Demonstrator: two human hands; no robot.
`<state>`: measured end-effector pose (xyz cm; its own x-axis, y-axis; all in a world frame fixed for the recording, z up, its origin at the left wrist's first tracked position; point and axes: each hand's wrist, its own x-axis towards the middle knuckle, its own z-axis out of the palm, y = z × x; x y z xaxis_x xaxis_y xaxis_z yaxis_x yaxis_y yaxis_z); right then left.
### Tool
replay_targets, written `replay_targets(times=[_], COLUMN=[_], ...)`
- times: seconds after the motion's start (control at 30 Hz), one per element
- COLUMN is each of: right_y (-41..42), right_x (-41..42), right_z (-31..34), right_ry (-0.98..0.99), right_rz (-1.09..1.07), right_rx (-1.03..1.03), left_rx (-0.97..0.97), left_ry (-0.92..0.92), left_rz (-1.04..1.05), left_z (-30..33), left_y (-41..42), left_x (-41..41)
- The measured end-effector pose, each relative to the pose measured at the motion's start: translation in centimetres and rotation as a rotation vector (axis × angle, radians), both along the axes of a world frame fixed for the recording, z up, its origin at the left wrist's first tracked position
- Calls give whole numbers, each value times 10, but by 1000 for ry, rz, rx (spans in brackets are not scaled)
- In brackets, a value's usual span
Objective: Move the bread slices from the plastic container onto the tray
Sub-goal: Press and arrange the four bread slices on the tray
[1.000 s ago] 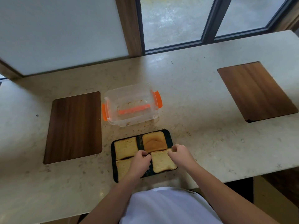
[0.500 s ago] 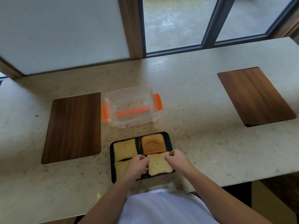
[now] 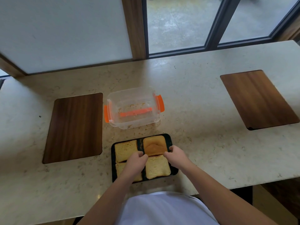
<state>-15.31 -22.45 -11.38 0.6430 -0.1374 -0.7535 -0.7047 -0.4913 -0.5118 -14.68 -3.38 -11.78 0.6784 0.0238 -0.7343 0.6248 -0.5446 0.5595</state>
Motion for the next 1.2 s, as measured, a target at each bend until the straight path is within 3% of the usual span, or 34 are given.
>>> replay_targets(times=[0.23,1.2], right_y=[6,-3], right_x=[9,11], right_z=[2,5], right_ry=[31,12], right_rz=[-17,50], right_rx=[31,-1], left_rx=[-30,-6], left_ry=[20,71], left_rz=[75,49], left_z=[3,7], left_y=[-12,-25], left_x=[10,8])
